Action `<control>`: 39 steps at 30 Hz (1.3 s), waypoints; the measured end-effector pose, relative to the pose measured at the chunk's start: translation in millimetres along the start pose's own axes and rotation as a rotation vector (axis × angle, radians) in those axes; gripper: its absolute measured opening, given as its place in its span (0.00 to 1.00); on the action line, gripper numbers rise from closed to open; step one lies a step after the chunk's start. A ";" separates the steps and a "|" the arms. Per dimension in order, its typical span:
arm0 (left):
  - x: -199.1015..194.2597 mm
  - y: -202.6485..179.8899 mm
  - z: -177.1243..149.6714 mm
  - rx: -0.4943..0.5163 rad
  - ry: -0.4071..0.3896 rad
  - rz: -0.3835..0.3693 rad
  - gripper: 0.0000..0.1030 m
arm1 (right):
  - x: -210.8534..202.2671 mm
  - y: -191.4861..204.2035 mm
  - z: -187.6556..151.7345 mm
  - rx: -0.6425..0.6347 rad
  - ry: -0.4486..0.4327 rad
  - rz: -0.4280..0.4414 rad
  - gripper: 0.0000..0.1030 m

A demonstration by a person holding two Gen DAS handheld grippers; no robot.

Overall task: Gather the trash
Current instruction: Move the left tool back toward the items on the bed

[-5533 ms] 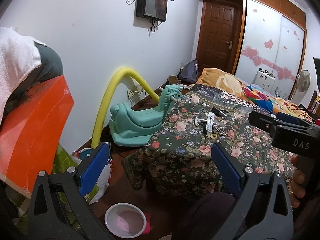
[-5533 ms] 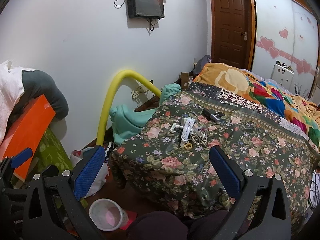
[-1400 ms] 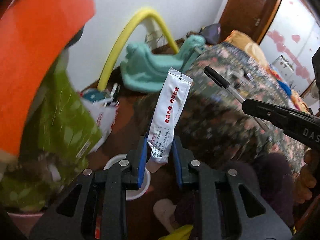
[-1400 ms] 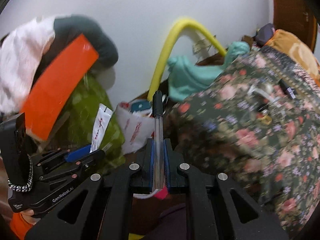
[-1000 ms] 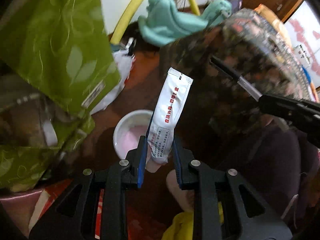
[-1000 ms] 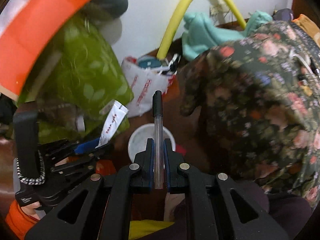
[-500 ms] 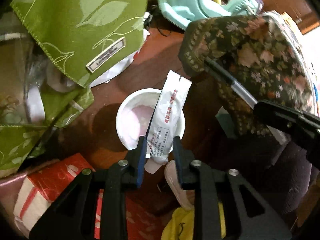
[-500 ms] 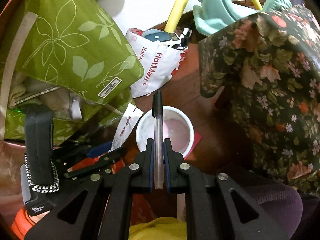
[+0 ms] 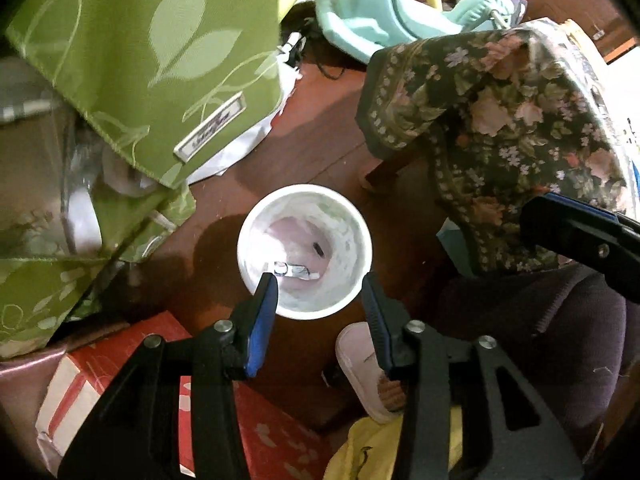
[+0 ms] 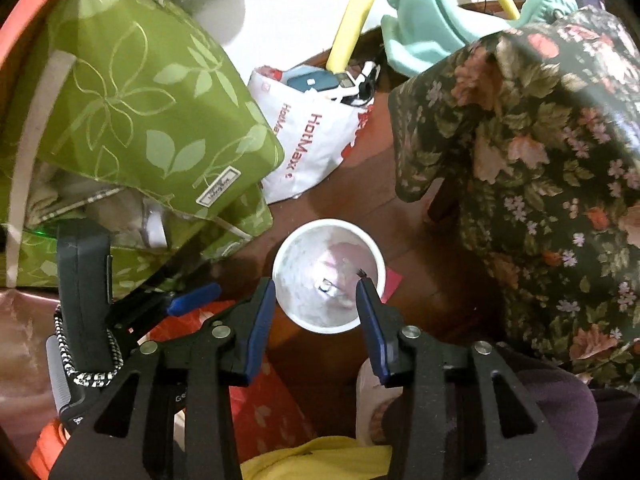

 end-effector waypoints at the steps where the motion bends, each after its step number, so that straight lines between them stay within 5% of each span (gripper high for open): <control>1: -3.8 -3.7 1.1 0.006 -0.008 0.001 0.41 | -7.3 -1.5 -0.5 0.001 -0.016 0.000 0.37; 19: -102.5 -122.2 29.7 0.179 -0.211 0.002 0.42 | -146.6 -60.2 -7.3 0.045 -0.322 -0.066 0.37; 31: -163.7 -251.0 75.5 0.338 -0.365 -0.019 0.42 | -238.8 -168.4 -15.3 0.165 -0.481 -0.179 0.37; 39: -162.3 -329.7 105.9 0.407 -0.378 -0.066 0.42 | -277.1 -237.3 -18.7 0.225 -0.535 -0.246 0.37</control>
Point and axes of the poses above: each gripper's, at about its wrist camera, not at the fingertips, and x roughly the way its jaws point, y to its left, z to its top, the point moved 10 cm from there along x, roughly the way its jaws point, and after that the axes turned 11 degrees about y, right-handed, at the moved point
